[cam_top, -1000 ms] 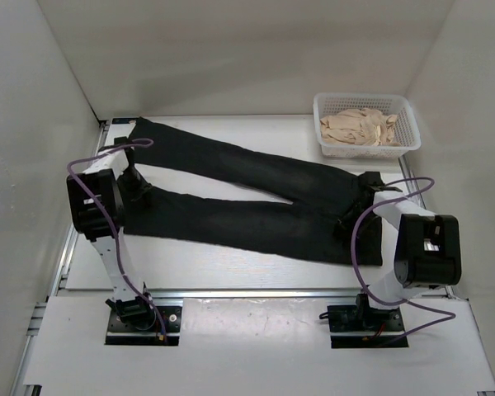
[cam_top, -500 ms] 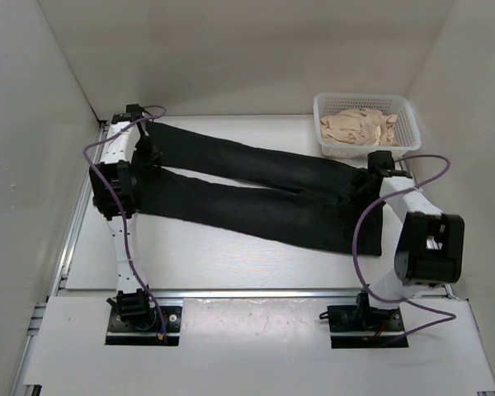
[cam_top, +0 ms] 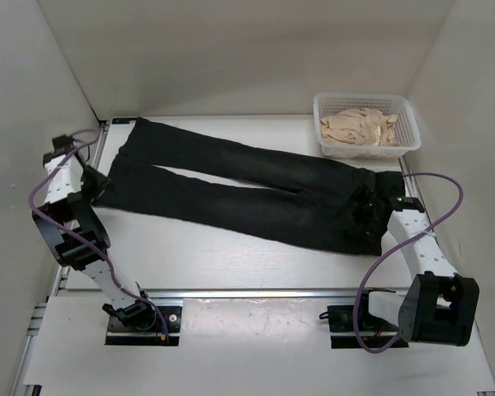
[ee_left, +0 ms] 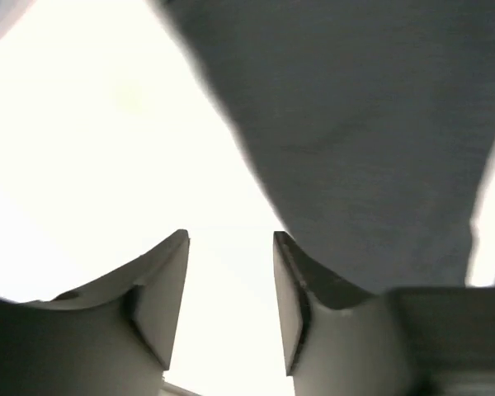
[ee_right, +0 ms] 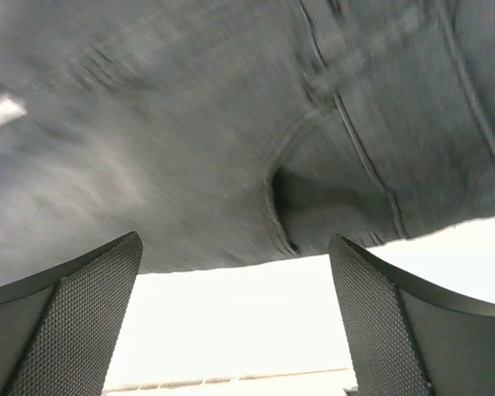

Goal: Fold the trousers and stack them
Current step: Fold the trousers

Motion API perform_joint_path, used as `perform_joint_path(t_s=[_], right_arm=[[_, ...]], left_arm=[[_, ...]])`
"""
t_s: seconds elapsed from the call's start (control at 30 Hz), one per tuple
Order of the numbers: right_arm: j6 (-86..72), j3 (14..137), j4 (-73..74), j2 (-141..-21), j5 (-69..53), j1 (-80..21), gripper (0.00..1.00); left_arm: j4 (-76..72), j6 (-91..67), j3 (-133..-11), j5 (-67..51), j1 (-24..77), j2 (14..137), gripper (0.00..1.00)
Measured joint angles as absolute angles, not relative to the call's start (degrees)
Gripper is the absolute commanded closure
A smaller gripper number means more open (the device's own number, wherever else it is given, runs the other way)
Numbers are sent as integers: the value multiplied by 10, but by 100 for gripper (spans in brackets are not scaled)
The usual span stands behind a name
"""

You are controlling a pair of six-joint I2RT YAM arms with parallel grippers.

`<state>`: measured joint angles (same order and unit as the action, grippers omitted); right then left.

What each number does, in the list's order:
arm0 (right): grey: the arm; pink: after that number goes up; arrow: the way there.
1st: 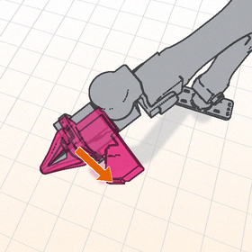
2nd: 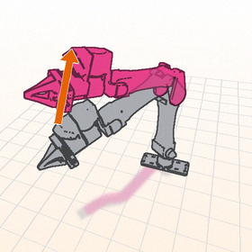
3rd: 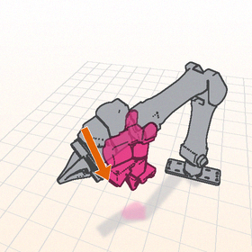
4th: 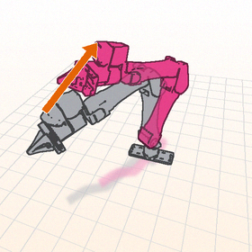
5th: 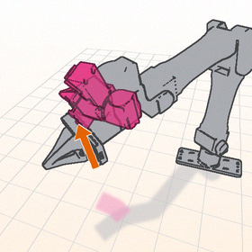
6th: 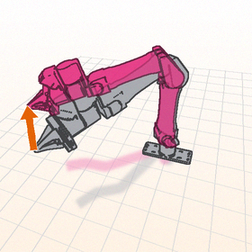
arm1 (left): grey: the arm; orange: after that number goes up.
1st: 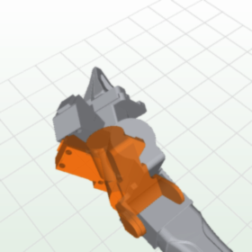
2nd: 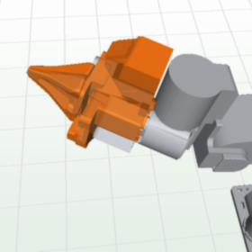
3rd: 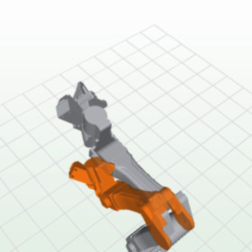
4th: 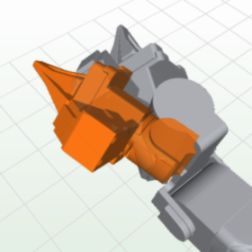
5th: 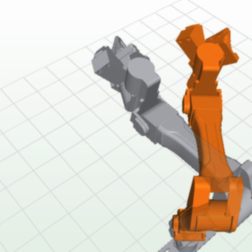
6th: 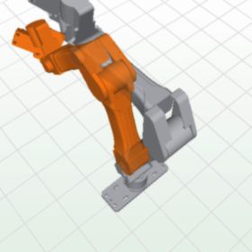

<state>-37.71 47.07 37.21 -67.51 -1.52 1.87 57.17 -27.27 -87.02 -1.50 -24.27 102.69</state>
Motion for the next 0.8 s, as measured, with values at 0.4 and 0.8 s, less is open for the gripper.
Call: perform_joint_path(t_s=[0.4, 0.8], right_arm=[[-400, 428, 389, -673, -63, 19, 0], [-453, 401, 394, -606, -41, 19, 0]], left_arm=[[533, -300, -849, -46, -260, 1130, 17], [526, -310, -880, -37, -256, 1197, 48]])
